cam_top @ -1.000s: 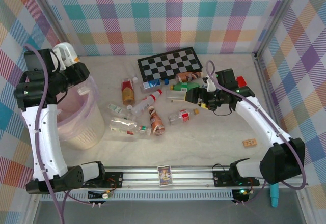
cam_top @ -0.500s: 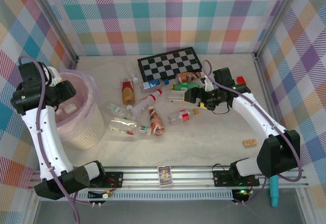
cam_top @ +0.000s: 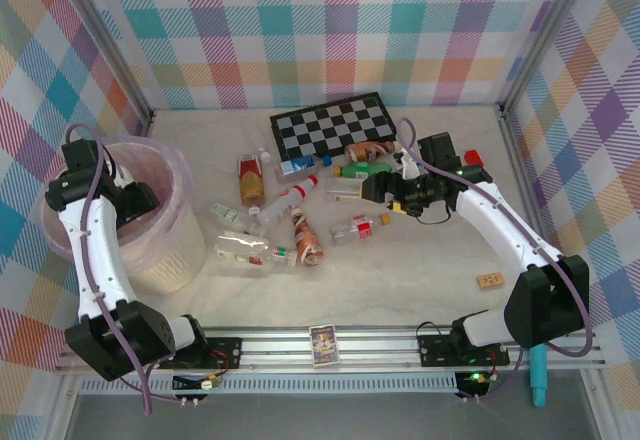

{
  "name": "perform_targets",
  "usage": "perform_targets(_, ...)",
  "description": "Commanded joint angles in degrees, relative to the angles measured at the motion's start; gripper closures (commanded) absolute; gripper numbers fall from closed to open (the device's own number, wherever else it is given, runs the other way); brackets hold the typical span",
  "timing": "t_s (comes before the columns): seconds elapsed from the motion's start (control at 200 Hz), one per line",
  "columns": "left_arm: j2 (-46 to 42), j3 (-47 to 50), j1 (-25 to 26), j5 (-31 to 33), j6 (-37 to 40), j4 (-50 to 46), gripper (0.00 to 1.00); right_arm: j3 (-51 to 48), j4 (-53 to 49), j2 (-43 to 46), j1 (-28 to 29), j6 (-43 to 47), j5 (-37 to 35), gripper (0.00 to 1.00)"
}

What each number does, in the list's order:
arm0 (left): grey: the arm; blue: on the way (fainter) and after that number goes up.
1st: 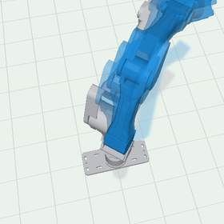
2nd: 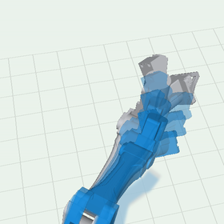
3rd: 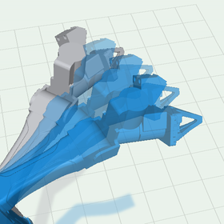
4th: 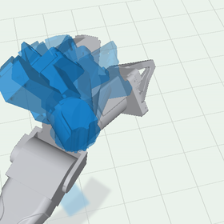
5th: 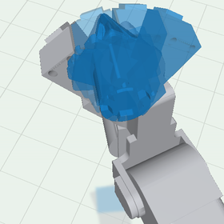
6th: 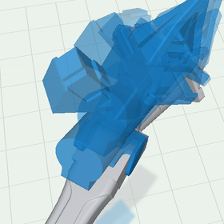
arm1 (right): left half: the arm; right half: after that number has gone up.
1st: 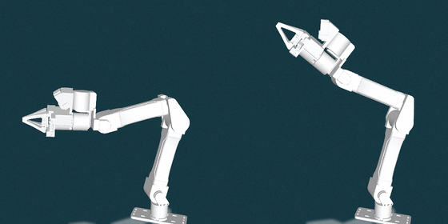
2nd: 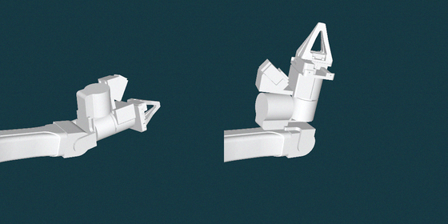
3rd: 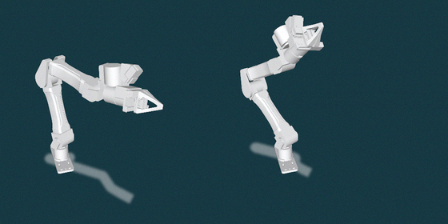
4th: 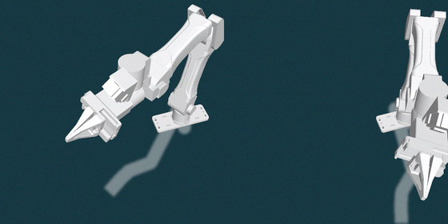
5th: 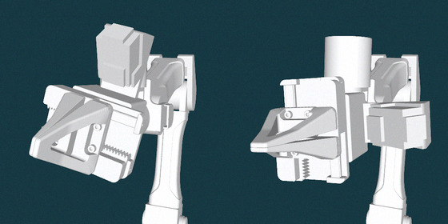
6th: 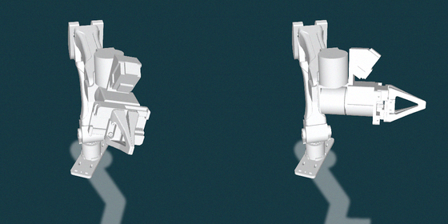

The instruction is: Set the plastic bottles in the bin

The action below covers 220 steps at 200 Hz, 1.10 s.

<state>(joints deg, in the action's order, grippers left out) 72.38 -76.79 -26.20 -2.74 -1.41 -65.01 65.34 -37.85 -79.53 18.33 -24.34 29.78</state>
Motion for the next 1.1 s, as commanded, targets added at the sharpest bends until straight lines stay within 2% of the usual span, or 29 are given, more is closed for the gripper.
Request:
perform_targets(0.0, 2.9, 2.7, -0.8, -1.1, 1.5, 3.5, 0.93, -0.5, -0.7, 1.5, -0.1, 1.1, 0.9, 0.03)
perform_targets(0.085, 4.1, 5.0, -0.8, -1.3, 0.6, 5.3, 0.92, -1.0, -0.8, 2.1, -0.1, 1.1, 0.3, 0.03)
perform_targets(0.205, 5.4, 7.6, -0.8, -2.3, -1.3, 7.9, 0.80, -1.4, -0.4, 1.6, -0.1, -0.3, -0.4, 0.02)
perform_targets(0.275, 5.9, 8.4, -0.8, -2.4, -1.2, 8.1, 0.69, -1.3, -0.6, 1.1, -0.1, -1.0, -0.3, 0.02)
perform_targets(0.49, 4.9, 8.1, -0.8, -1.9, -0.4, 7.4, 0.25, -0.9, -2.0, 0.6, -0.5, -2.1, -3.0, 0.01)
perform_targets(0.595, 4.6, 6.9, -0.9, -2.4, -0.5, 6.8, 0.11, -0.7, -2.5, 0.3, -1.5, -3.0, -3.7, 0.01)
perform_targets(0.735, 4.0, 5.7, -0.8, -2.8, -0.5, 6.1, 0.00, -0.4, -3.3, -0.2, -2.5, -3.3, -4.9, 0.01)
perform_targets(0.885, 2.2, 4.0, -0.9, -3.0, -0.6, 4.8, 0.00, 0.7, -5.3, -0.8, -4.4, -3.7, -9.2, 0.01)
perform_targets(1.095, -3.4, -1.9, -0.8, 0.0, -0.7, 1.2, 0.00, 1.0, -4.5, -3.1, -10.8, -5.4, -12.8, 0.01)
